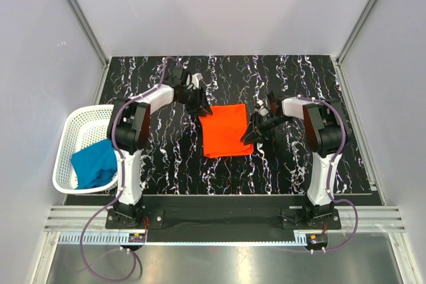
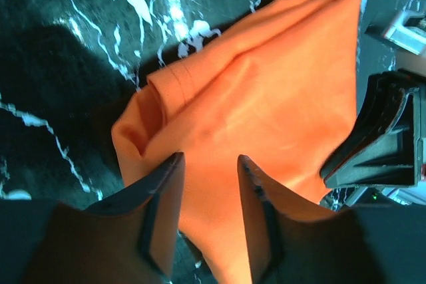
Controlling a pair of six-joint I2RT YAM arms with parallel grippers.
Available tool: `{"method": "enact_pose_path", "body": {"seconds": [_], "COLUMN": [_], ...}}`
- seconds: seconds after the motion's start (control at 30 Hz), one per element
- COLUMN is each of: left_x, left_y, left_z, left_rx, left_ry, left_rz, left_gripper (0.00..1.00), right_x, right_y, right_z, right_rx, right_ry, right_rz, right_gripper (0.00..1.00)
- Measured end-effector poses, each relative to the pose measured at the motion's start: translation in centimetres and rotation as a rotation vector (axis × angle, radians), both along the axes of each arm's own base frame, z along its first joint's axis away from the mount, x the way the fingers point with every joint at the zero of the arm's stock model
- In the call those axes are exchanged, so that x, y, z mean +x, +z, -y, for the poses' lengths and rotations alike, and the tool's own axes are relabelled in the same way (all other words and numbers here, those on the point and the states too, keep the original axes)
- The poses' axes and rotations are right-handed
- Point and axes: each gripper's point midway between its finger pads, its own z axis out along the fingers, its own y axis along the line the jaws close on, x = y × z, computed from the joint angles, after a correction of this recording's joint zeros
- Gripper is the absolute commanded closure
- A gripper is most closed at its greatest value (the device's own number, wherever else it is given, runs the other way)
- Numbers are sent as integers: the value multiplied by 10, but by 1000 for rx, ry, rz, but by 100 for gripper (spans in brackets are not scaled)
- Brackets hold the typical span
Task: Fold and stack the t-shirts
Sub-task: Fold the tshirt
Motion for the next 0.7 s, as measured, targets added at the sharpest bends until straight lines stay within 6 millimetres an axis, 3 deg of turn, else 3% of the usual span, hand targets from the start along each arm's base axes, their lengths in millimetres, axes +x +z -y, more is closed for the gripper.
{"method": "enact_pose_path", "body": {"seconds": [0.17, 0.27, 0.37, 0.5, 0.6, 0.7], "left_x": [-5, -14, -33, -57, -76, -82], "left_y": [41, 76, 89, 65, 39, 21], "left_z": [0, 1, 4, 16, 22, 28], "left_rx": [-26, -70, -119, -177, -191, -190], "left_ry": [7, 13, 18, 20, 27, 24], "left_rz": [48, 113, 121, 59, -22, -50], "left_gripper": [54, 57, 61, 63, 63, 65], "right_x": [17, 43, 72, 109, 123, 128], "right_y": [21, 41, 58, 61, 42, 18], "right_z": [-4, -11, -19, -31, -38, -41], "right_rx": [15, 36, 61, 109, 142, 164], "right_ry": [-22, -40, -61, -95, -116, -137], "right_rz": [50, 118, 185, 230, 199, 150], "right_gripper": [63, 64, 71, 76, 78, 78]}}
